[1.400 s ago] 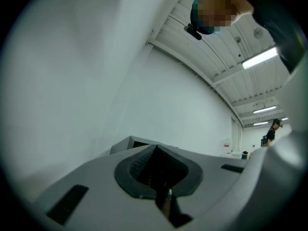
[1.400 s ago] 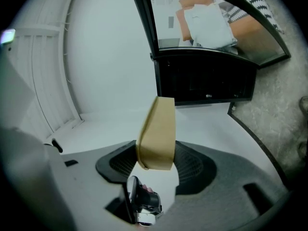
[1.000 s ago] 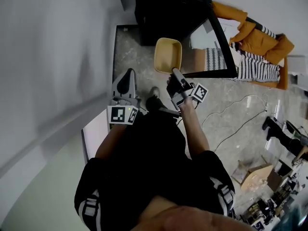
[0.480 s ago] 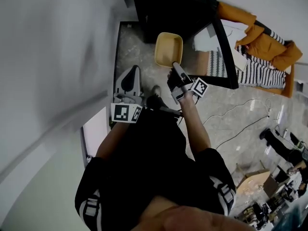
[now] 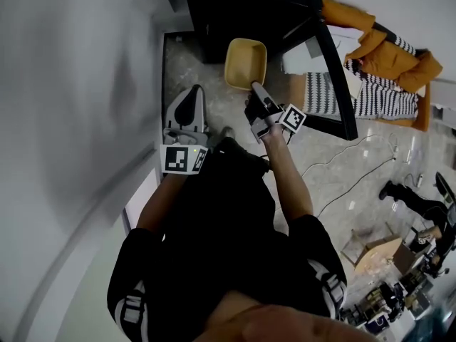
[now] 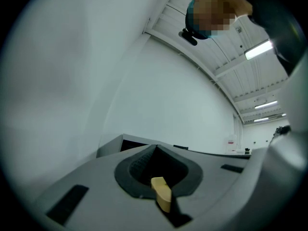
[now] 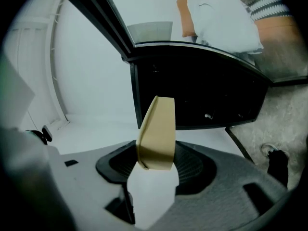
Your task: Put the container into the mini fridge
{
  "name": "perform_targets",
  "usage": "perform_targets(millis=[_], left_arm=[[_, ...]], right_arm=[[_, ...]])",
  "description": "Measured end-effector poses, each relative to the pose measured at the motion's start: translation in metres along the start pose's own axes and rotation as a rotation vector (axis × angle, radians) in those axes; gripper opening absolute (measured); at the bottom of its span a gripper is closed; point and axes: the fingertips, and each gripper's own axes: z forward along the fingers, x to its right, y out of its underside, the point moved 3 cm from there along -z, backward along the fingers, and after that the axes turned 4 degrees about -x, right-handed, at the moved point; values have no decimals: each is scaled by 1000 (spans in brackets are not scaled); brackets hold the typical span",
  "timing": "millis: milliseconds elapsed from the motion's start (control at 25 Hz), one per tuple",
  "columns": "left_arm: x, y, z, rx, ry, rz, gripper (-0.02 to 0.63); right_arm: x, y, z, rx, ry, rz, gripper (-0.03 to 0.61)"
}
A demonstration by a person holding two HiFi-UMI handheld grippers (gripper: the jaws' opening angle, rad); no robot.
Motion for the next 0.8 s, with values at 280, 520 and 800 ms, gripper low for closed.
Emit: perform_targets(millis=[280, 520, 800], left_arm=[[-39, 33, 42, -6, 33, -6, 5], [-30, 12, 32, 9, 39, 11, 5], [-23, -10, 17, 10, 34, 10, 5]], right_arm=[[62, -37, 40, 45, 30, -34, 225], [57, -42, 47, 62, 18, -48, 224], [54, -42, 71, 58, 8, -93, 224]])
